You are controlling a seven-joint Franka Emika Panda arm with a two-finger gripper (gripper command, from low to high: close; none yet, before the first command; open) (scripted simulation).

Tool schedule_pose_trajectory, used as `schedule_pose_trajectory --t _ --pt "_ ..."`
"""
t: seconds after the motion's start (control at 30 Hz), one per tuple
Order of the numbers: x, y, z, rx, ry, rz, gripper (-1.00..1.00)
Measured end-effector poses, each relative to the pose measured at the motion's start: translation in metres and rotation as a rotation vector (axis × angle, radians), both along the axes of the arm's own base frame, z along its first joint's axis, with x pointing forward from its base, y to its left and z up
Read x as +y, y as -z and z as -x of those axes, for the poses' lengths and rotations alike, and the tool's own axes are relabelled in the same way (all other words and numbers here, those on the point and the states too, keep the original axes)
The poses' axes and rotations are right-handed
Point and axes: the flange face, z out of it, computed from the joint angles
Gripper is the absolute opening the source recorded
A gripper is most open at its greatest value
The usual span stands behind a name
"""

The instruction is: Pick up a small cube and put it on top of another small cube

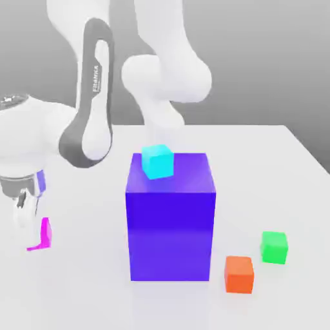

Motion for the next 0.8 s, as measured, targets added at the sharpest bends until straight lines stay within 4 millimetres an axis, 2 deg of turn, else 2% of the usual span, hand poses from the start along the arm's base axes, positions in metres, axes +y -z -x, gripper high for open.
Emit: schedule_pose_trajectory --t 0.07,0.13,0.23,0.3,0.37,0.43,0.5,0.57,0.6,0.63,0.8 --pt "0.044 -0.007 -0.026 -0.01 -0.173 -0.003 -1.0" --pt "0.092 -0.014 -0.044 -0.018 -0.345 -0.008 -1.0" --pt "0.169 -0.023 -0.058 -0.025 -0.604 -0.014 -1.0" --pt "0.235 -0.029 -0.059 -0.029 -0.811 -0.016 -1.0" --pt "0.306 -0.036 -0.05 -0.031 -1.042 -0.016 -1.0" --pt "0.372 -0.041 -0.028 -0.028 -1.275 -0.015 -1.0" --pt "0.432 -0.046 0.006 -0.019 -1.512 -0.01 -1.0" --pt "0.479 -0.049 0.047 -0.005 -1.74 0.001 -1.0" --pt "0.483 -0.048 0.062 0.011 -1.793 0.008 -1.0" --pt "0.483 -0.045 0.068 0.02 -1.814 0.012 -1.0" --pt "0.481 -0.016 0.069 0.027 -1.823 0.023 -1.0"
